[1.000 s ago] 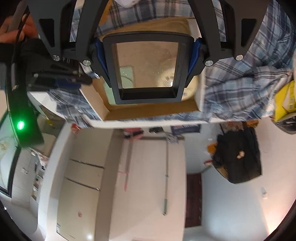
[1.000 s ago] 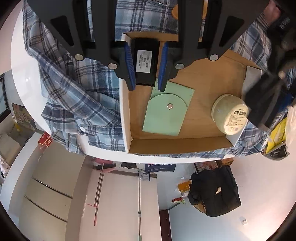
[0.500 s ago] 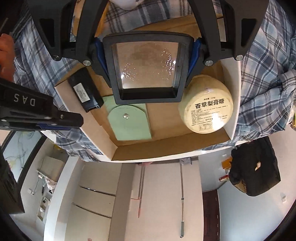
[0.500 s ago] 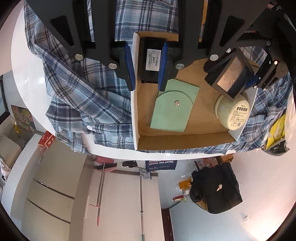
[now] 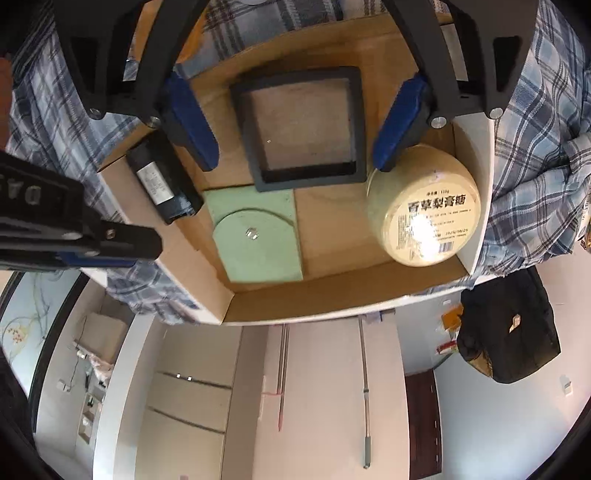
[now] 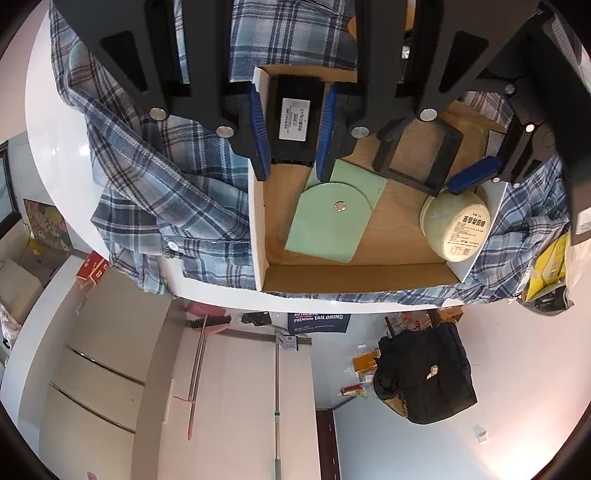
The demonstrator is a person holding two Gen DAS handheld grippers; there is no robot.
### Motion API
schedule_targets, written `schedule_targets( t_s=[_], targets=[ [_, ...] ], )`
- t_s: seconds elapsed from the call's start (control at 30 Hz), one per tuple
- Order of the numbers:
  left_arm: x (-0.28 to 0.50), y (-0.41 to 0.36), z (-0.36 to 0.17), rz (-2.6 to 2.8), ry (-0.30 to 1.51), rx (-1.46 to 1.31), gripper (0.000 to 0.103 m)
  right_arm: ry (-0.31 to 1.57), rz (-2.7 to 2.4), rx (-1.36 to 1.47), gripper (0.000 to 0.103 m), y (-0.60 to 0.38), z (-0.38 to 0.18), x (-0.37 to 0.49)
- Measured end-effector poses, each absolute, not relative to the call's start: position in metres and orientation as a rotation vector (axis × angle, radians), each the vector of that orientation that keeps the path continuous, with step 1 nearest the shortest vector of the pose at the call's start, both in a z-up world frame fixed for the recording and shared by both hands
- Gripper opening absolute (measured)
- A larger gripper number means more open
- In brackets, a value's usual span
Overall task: Organize rigid objects
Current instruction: 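Withdraw both tools from the box toward the loose items on the shirt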
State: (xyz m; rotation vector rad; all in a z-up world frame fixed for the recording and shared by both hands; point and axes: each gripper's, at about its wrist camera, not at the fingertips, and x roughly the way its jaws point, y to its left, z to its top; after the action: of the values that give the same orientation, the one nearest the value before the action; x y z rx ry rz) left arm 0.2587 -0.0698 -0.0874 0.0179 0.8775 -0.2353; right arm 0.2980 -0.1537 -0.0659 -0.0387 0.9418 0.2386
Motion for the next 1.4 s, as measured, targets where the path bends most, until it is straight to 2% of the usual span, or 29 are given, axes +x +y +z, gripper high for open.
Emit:
schedule_targets(
  t_s=[0.2, 0.3, 0.33, 0.43, 0.5, 0.6, 0.67, 0.73, 0.87, 0.9, 1.0, 1.17, 1.3, 1.4],
  targets=[
    [0.235, -0.068, -0.049, -0.258, 0.691, 0.024, 0.087, 0.883, 0.192, 0.013, 0.026, -0.168, -0.048, 0.291],
    [0.222, -0.062, -0.024, -0.255, 0.587, 0.011, 0.087, 0.860, 0.168, 0.031, 0.038, -0.175, -0.040, 0.282],
    [0.220, -0.059, -0.016, -0.250, 0.573, 0.002, 0.087, 0.849, 0.169, 0.033, 0.045, -0.177, -0.037, 0.279],
    [0.212, -0.048, 0.001, -0.249, 0.559, -0.049, 0.087, 0.819, 0.163, 0.007, 0.047, -0.179, -0.026, 0.264],
    [0.199, -0.042, 0.012, -0.223, 0.518, -0.065, 0.087, 0.793, 0.163, -0.012, 0.053, -0.179, -0.018, 0.249],
    [0.174, -0.043, 0.032, -0.194, 0.458, 0.015, 0.087, 0.741, 0.182, -0.002, 0.064, -0.182, -0.006, 0.223],
    [0.155, -0.046, 0.041, -0.152, 0.459, 0.092, 0.087, 0.708, 0.190, -0.007, 0.075, -0.183, 0.000, 0.202],
    [0.134, -0.041, 0.047, -0.193, 0.445, 0.068, 0.087, 0.672, 0.198, -0.035, 0.083, -0.181, 0.004, 0.180],
    [0.086, -0.029, 0.053, -0.217, 0.399, 0.039, 0.088, 0.626, 0.185, -0.024, 0.089, -0.185, -0.001, 0.137],
    [0.072, -0.026, 0.052, -0.202, 0.377, 0.034, 0.089, 0.625, 0.188, -0.010, 0.090, -0.187, -0.004, 0.129],
    [0.040, -0.021, 0.048, -0.189, 0.316, 0.029, 0.103, 0.623, 0.192, 0.058, 0.090, -0.196, -0.013, 0.108],
    [-0.007, -0.031, 0.041, -0.131, 0.172, 0.103, 0.103, 0.548, 0.111, 0.175, 0.090, -0.214, -0.020, 0.077],
    [-0.010, -0.020, 0.039, -0.237, 0.248, -0.053, 0.103, 0.506, 0.098, 0.166, 0.090, -0.213, -0.027, 0.071],
    [0.004, -0.018, 0.025, -0.225, 0.282, -0.054, 0.103, 0.536, 0.107, 0.152, 0.090, -0.210, -0.039, 0.080]
  ],
)
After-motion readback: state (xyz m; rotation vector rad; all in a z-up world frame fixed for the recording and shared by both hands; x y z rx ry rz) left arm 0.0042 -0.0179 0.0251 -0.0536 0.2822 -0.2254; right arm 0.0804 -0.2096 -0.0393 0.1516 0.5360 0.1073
